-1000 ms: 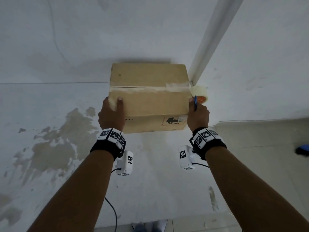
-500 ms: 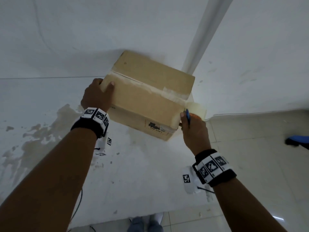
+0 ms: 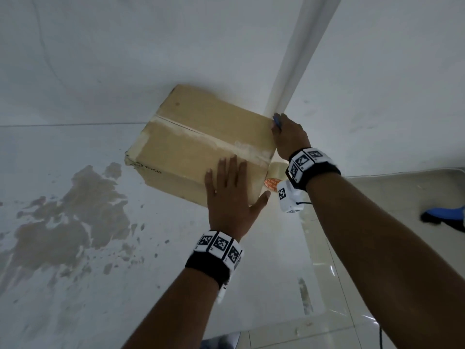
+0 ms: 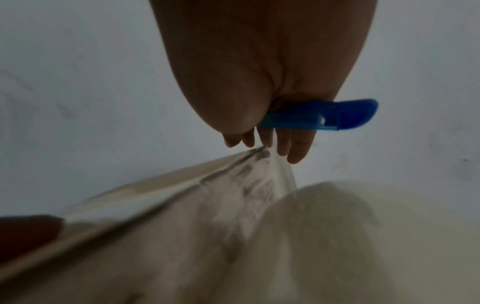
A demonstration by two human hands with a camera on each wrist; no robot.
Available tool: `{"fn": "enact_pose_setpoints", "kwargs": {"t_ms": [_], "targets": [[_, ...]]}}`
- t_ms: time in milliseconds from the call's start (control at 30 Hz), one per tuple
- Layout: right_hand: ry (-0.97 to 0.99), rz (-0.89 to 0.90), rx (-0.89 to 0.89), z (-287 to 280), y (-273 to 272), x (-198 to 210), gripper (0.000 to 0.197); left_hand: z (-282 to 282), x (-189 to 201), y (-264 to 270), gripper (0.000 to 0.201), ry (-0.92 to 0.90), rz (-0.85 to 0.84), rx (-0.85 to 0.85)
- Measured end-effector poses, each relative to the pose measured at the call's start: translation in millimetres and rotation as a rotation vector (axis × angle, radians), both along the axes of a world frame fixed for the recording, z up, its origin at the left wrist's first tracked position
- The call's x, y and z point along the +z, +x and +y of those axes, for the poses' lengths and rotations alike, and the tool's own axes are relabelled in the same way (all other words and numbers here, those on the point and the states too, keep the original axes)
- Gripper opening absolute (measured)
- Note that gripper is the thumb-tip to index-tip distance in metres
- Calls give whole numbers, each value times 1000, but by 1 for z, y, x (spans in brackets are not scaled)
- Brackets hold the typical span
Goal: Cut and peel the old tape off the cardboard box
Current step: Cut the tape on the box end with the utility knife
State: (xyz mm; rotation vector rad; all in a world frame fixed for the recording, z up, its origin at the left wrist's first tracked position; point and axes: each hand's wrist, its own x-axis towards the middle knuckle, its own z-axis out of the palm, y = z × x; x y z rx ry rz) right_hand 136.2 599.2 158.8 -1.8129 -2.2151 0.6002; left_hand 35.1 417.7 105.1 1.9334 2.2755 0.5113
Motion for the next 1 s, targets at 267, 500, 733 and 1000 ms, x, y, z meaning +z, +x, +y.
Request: {"fn": "enact_pose_setpoints", "kwargs": {"t_ms": [267, 500, 733, 1000], "targets": [[29, -75, 54, -28, 15, -10, 40, -17, -1, -54, 83, 42, 25, -151], [73, -42, -8, -97, 28, -21, 36, -36, 2, -128, 93, -39, 154, -473], [66, 105, -96, -171, 24, -24, 34, -33, 15, -183, 97, -276, 57, -544], [10, 281, -189, -205, 5, -40, 39, -38, 19, -174, 78, -303, -87, -397]]}}
